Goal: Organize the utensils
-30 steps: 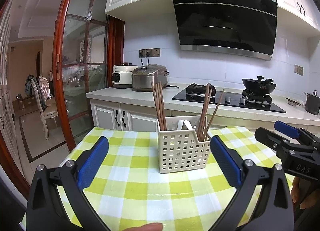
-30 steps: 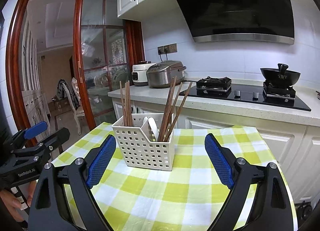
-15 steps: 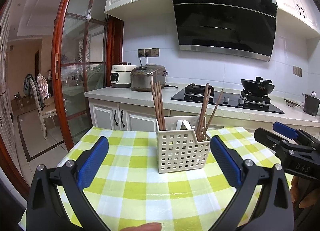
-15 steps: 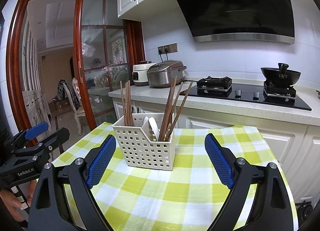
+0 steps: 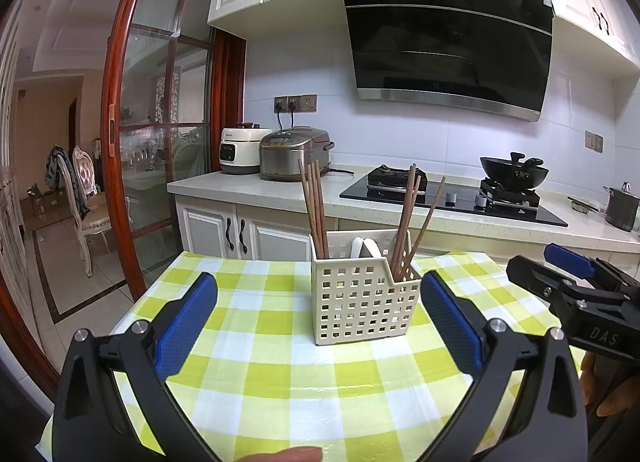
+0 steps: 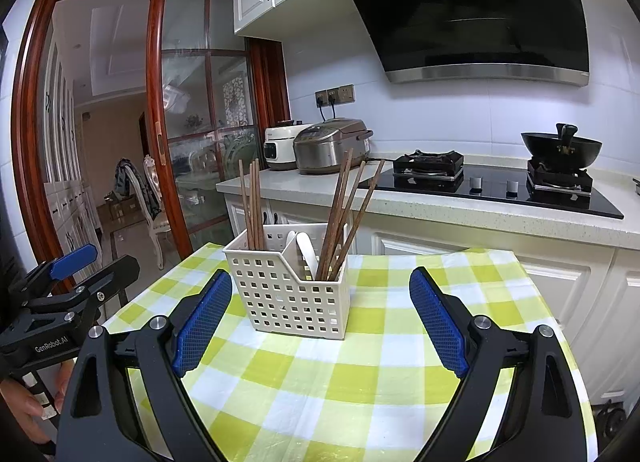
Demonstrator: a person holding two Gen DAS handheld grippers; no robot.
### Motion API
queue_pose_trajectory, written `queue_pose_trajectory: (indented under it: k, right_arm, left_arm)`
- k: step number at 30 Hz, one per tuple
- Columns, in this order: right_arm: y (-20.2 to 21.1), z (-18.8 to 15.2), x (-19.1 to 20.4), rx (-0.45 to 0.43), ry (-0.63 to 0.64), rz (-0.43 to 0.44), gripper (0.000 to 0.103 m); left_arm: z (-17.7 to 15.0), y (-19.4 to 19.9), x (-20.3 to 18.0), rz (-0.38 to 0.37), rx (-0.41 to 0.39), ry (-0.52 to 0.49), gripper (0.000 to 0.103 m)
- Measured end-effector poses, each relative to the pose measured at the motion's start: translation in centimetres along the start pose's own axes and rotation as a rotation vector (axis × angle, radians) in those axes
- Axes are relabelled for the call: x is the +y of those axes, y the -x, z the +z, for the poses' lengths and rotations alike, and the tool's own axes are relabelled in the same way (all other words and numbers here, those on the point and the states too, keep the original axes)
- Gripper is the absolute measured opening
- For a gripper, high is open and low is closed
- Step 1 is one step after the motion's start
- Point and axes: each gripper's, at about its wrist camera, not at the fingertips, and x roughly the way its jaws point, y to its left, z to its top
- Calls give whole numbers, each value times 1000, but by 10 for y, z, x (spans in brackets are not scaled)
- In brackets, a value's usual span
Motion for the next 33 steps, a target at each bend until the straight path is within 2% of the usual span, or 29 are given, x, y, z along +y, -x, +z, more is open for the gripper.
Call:
queue_pose_trajectory:
  k: [33]
  right_arm:
    - [0, 1, 1, 0, 3, 2, 85]
  left_arm:
    - [-3, -2, -5, -9, 8, 2, 98]
